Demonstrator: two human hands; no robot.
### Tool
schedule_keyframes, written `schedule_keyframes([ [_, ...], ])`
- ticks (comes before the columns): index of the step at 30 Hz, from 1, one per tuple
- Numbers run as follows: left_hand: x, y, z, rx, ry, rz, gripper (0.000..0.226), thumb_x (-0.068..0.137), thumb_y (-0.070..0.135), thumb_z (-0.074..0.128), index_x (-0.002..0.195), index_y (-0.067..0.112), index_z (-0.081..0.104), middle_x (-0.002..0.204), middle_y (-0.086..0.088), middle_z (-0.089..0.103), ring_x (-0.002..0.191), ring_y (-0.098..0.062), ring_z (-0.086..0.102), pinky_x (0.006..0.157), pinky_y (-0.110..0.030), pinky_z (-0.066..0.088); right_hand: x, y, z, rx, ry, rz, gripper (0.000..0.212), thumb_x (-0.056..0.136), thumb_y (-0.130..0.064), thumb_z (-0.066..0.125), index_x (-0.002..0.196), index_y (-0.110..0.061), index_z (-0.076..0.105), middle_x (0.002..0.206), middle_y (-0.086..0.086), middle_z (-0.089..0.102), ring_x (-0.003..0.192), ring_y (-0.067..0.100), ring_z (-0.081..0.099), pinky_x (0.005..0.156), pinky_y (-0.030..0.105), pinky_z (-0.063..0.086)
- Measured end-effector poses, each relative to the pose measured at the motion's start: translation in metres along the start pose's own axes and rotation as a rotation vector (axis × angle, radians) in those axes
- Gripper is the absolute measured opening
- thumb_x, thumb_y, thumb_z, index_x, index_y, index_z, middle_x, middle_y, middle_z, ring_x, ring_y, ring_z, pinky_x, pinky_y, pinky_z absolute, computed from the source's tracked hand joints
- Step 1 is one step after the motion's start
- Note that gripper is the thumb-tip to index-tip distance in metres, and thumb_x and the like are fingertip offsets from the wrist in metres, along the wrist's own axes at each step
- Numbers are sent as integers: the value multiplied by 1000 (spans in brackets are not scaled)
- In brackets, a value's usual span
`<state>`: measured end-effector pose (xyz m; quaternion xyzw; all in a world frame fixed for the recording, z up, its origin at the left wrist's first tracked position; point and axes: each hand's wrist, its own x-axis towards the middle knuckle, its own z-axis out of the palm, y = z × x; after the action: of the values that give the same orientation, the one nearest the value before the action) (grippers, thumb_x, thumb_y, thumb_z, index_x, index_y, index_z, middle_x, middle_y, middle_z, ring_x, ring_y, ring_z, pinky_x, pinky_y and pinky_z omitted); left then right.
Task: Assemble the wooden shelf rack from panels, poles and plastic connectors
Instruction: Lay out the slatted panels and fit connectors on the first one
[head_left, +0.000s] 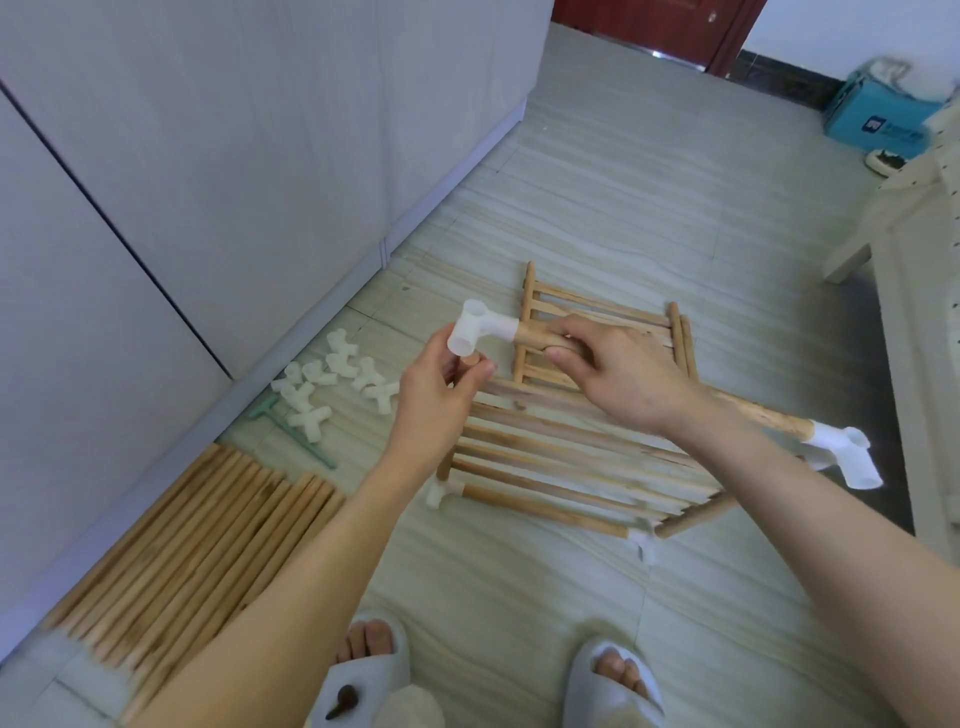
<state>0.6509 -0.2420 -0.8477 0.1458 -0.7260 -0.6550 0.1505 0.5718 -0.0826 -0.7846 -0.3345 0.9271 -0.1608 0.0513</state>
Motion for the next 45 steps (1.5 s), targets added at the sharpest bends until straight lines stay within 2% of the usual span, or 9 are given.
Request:
schedule_keyframes([
  [9,-2,-7,-1,-61,-115,45,29,88,6,60,117,7,57,85,16,64,80,5,60,72,-11,44,23,-32,9,105,-87,-76,22,94,-38,48,98,-18,57,86,3,62,86,26,56,73,38,43],
  [14,-1,-19,-2,32,-84,95,11,89,17,60,95,24,57,73,15,58,68,4,52,65,-10,39,26,-30,0,146,-135,-80,18,96,-34,47,80,-25,46,72,0,53,71,20,48,65,33,36],
  [17,2,-24,-1,164,-81,158,27,90,25,59,116,25,52,75,17,58,73,6,55,63,-6,39,25,-29,-3,177,-195,-92,14,96,-33,48,92,-22,56,77,3,57,71,18,49,64,29,34],
  [23,0,-30,1,291,-182,279,39,93,23,55,129,18,41,87,22,54,88,-6,59,86,-31,49,20,-25,-9,154,-270,-86,16,96,-32,47,97,-19,57,70,-3,51,66,14,46,62,24,34],
  [28,-3,-30,7,287,-128,306,44,94,21,53,135,13,39,90,14,53,89,-9,57,79,-15,41,17,-26,-9,144,-300,-23,25,97,-29,47,112,-14,59,80,1,55,68,13,46,62,24,33],
  [30,-3,-30,8,303,-121,311,44,95,20,52,136,11,38,90,9,53,87,-12,57,76,-16,40,16,-28,-13,219,-289,51,21,97,-34,43,97,-24,61,73,-4,54,62,8,45,61,22,34],
  [36,-3,-28,15,326,-73,311,41,92,17,55,130,8,42,79,12,43,73,-8,46,74,-27,44,36,-50,-1,26,-259,339,80,73,-86,19,58,-12,47,57,1,52,58,19,52,63,35,41],
  [40,0,-29,14,337,-74,326,36,90,16,58,123,4,45,73,15,38,69,-8,44,77,-38,50,48,-57,0,126,-342,497,57,65,-75,44,53,-19,47,50,-4,47,50,17,42,57,33,35],
  [45,0,-30,13,296,-50,360,21,89,15,59,108,8,53,78,8,45,71,-2,43,79,-40,52,45,-60,-1,155,-311,488,38,61,-56,45,49,-21,39,40,-8,36,45,17,33,54,34,31],
])
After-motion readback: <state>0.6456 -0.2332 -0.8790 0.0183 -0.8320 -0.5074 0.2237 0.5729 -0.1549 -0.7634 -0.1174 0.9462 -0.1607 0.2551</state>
